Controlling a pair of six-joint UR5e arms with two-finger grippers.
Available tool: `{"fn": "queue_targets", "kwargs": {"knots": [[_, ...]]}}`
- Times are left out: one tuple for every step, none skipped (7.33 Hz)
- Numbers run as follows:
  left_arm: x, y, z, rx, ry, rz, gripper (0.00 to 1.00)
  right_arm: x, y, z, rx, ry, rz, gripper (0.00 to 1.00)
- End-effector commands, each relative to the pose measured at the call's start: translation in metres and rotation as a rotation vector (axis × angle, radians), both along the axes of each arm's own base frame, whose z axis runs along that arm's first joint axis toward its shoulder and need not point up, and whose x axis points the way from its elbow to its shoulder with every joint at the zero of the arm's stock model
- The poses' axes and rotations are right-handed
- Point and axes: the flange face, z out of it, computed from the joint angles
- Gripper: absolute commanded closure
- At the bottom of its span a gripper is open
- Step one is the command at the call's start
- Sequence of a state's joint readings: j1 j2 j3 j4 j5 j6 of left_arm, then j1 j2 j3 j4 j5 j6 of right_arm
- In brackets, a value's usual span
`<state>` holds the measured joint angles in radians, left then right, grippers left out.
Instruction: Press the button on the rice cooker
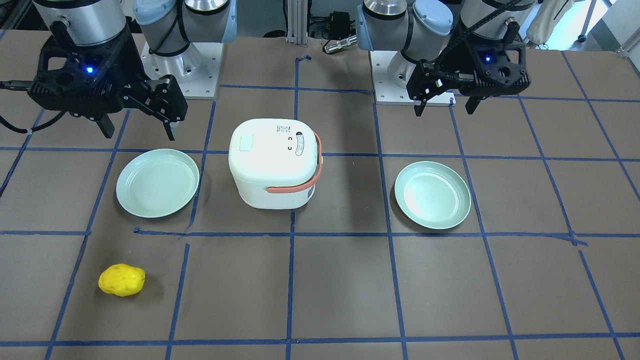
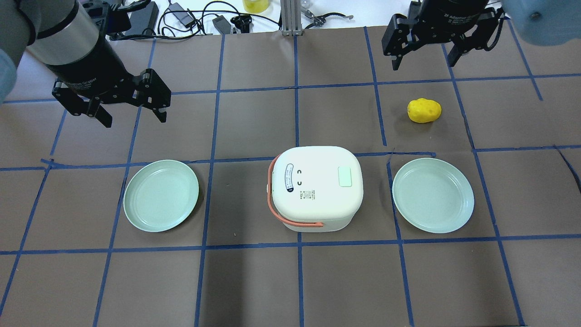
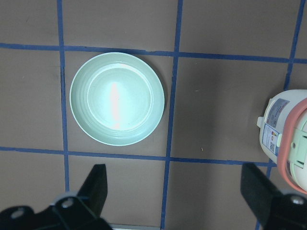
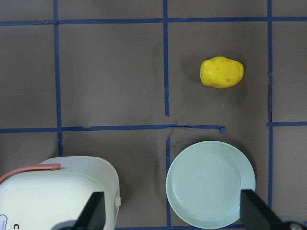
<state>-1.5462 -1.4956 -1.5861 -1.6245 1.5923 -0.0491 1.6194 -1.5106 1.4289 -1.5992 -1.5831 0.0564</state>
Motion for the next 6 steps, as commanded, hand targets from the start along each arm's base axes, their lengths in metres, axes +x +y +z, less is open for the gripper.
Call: {"fn": "queue_targets", "kwargs": {"knots": [[0.000,0.000,0.000,0.000,0.000,0.002,0.00,0.006,0.000,-0.004,0.008,-0.038,0.020,0.00],[0.000,0.000,0.000,0.000,0.000,0.000,0.00,0.006,0.001,-0.005,0.007,-0.027,0.022,0.00],[0.000,0.000,0.000,0.000,0.000,0.000,0.00,0.006,0.004,-0.009,0.016,-0.027,0.020,0.00],[0.000,0.000,0.000,0.000,0.000,0.000,0.00,0.006,0.006,-0.010,0.018,-0.027,0.008,0.00],[0.000,0.000,0.000,0.000,0.000,0.000,0.00,0.010,0.007,-0.013,0.028,-0.034,0.008,0.00],[0.000,0.000,0.000,0.000,0.000,0.000,0.00,0.016,0.014,-0.034,0.068,-0.040,0.014,0.03]]}}
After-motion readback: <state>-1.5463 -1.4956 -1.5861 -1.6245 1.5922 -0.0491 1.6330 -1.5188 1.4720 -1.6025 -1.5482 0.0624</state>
